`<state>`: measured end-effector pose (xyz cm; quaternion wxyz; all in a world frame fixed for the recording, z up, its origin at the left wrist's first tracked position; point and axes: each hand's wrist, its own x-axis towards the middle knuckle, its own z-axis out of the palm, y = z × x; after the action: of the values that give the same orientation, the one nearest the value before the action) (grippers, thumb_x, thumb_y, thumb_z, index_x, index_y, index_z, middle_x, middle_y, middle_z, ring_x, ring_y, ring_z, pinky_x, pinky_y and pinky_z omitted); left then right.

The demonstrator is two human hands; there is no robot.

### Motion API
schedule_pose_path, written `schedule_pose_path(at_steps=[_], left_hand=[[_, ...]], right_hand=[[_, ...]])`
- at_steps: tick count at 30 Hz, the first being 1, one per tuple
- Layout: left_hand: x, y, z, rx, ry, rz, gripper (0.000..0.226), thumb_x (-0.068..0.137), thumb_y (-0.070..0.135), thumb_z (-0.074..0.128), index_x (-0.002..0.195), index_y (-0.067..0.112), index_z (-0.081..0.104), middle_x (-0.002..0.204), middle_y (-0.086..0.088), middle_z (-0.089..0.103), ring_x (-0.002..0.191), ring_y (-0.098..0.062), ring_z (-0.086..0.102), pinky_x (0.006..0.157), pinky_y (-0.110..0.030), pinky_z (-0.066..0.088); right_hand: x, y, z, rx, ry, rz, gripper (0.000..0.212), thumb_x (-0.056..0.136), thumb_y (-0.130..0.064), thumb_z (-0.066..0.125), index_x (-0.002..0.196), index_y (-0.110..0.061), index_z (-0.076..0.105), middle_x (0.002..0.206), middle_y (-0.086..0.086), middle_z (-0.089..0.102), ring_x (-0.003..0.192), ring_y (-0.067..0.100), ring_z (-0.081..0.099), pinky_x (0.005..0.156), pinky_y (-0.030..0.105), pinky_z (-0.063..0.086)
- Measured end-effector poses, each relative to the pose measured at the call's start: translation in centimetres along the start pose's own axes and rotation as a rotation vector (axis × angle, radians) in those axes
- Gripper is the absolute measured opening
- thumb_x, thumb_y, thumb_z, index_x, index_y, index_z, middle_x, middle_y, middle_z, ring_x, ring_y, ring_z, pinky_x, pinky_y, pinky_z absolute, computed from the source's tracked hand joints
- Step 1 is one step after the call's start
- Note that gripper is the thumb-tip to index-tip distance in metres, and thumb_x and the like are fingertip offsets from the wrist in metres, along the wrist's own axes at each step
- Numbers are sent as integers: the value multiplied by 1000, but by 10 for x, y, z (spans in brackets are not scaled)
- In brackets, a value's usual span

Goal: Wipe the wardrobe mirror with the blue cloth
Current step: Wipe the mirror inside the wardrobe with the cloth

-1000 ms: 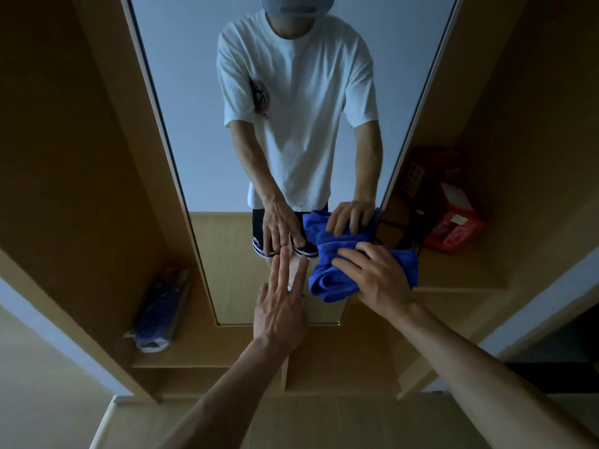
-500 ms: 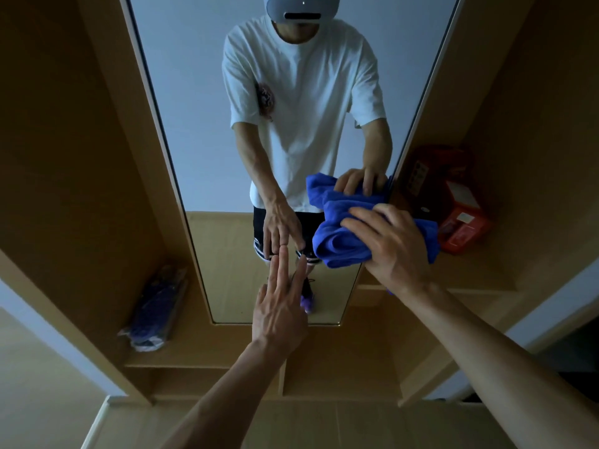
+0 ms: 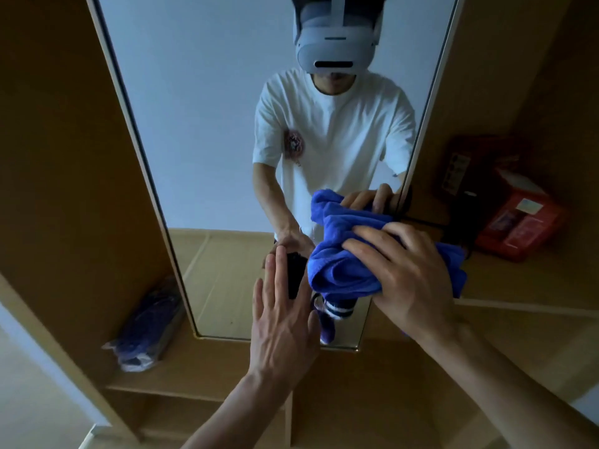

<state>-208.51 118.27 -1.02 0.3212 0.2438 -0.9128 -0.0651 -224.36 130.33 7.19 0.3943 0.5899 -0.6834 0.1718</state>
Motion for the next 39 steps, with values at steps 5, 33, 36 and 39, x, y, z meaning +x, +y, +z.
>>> schedule_pose_path(at_steps=[5,33,36,39], left_hand=[[7,-14,14,56,172,63,75,89,25,68,157,17,37,166,-24,16,154,-41,17,120,-59,29],[37,-42,61,253,458,182,69,99,50,40,160,34,13,171,-4,7,155,-33,10,123,-49,20],[37,-42,59,244,461,186,69,98,47,45,159,31,16,170,-4,11,154,-34,14,122,-50,23],[36,-42,58,251,455,196,70,98,45,48,158,30,16,170,-4,12,154,-33,15,122,-48,23]], right_hand=[[0,1,4,-28,82,-59,56,74,-7,79,128,-17,66,133,1,64,110,32,56,90,44,44],[-12,-2,37,-16,293,-48,44,79,-14,72,118,-32,62,113,-18,66,108,17,50,89,33,33],[-17,-6,40,-57,296,-48,47,79,-14,73,122,-30,62,119,-16,65,112,22,52,93,37,35],[-18,-9,38,-56,296,-57,50,77,-5,73,121,-27,65,118,-14,67,105,24,54,88,45,46]])
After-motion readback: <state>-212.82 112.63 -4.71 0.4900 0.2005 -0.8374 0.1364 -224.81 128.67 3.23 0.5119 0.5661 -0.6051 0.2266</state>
